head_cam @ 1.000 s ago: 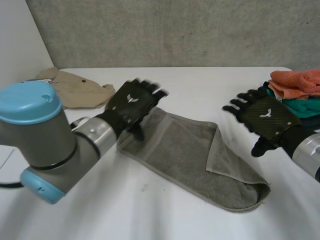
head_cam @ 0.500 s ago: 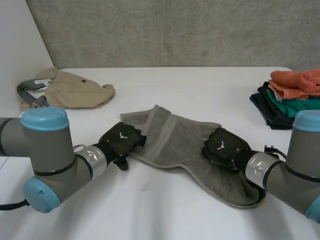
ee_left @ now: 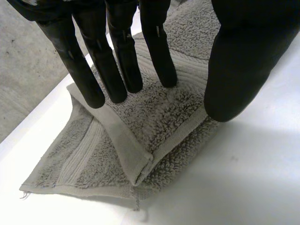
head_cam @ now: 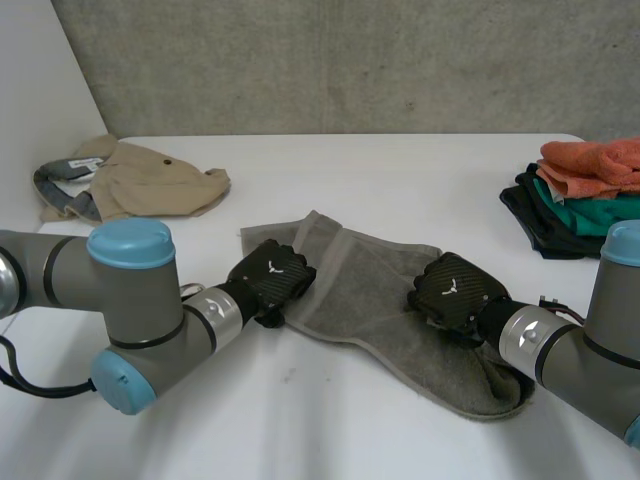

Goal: Fold the laundry.

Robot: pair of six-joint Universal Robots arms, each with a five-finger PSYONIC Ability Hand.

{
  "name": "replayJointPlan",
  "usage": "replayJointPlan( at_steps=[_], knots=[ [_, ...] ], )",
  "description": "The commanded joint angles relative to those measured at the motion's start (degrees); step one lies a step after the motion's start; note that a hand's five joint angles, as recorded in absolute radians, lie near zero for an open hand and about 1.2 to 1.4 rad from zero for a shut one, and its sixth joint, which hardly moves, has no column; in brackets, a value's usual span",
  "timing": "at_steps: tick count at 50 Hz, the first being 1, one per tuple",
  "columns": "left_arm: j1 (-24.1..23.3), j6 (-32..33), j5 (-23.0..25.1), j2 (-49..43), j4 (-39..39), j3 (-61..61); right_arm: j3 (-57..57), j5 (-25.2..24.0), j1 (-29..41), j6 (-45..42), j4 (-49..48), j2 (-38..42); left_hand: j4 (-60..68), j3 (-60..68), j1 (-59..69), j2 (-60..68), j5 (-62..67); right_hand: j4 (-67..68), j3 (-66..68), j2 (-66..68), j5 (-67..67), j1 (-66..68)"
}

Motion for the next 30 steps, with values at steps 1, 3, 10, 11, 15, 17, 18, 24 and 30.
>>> replayJointPlan(
  at_steps=[1, 3, 10, 11, 15, 17, 18, 24, 30],
  knots=[
    [-0.3, 0.0, -0.6, -1.5, -0.4, 1.9, -0.1, -0.5, -0.1, -0.1, -0.3, 0.1, 33.1, 33.2, 32.0, 33.1, 33.4, 29.8, 29.8, 29.6, 29.8, 30.1],
    [-0.9, -0.3, -1.2, -1.3, -0.5, 2.0, -0.5, -0.1, -0.2, -0.1, -0.6, 0.1, 34.6, 34.7, 33.5, 34.6, 35.0, 30.5, 30.5, 30.3, 30.5, 30.8],
    [-0.9, -0.9, -5.7, 7.2, -1.7, 1.6, -3.8, 2.0, -3.1, 3.4, -0.4, -0.4, 34.6, 34.7, 33.5, 34.6, 35.0, 30.5, 30.5, 30.3, 30.5, 30.8],
    [-0.6, -1.1, -6.0, 8.8, -1.7, 1.4, -4.4, 2.7, -3.6, 4.7, -0.2, -1.0, 34.6, 34.7, 33.5, 34.6, 35.0, 30.5, 30.5, 30.3, 30.5, 30.8],
    [3.1, -2.2, -7.0, 17.3, -2.4, 0.0, -7.0, 5.7, -6.4, 12.6, 0.6, -8.8, 34.6, 34.7, 33.5, 34.6, 35.0, 30.5, 30.5, 30.3, 30.5, 30.8],
    [4.9, -3.4, -6.7, 22.1, -2.5, -1.8, -7.6, 5.9, -8.7, 16.2, 1.7, -13.3, 34.6, 34.7, 33.5, 34.6, 35.0, 30.5, 30.5, 30.3, 30.5, 30.8],
    [5.4, -3.8, -6.5, 23.4, -2.4, -2.3, -7.8, 5.9, -9.3, 17.1, 2.4, -14.2, 34.6, 34.7, 33.5, 34.6, 35.0, 30.5, 30.5, 30.3, 30.5, 30.8],
    [5.6, -8.7, -4.8, 25.9, -2.1, -6.1, -7.0, 4.5, -10.2, 18.4, 9.8, -16.5, 34.6, 34.7, 33.5, 34.6, 35.0, 30.5, 30.5, 30.3, 30.5, 30.8],
    [1.6, -11.1, 1.4, 15.8, -2.0, -7.3, -5.2, 5.3, -8.7, 18.0, 9.8, -13.7, -13.9, -13.9, -15.1, -14.0, -13.6, 30.5, 30.5, 30.3, 30.5, 30.8]
  ],
)
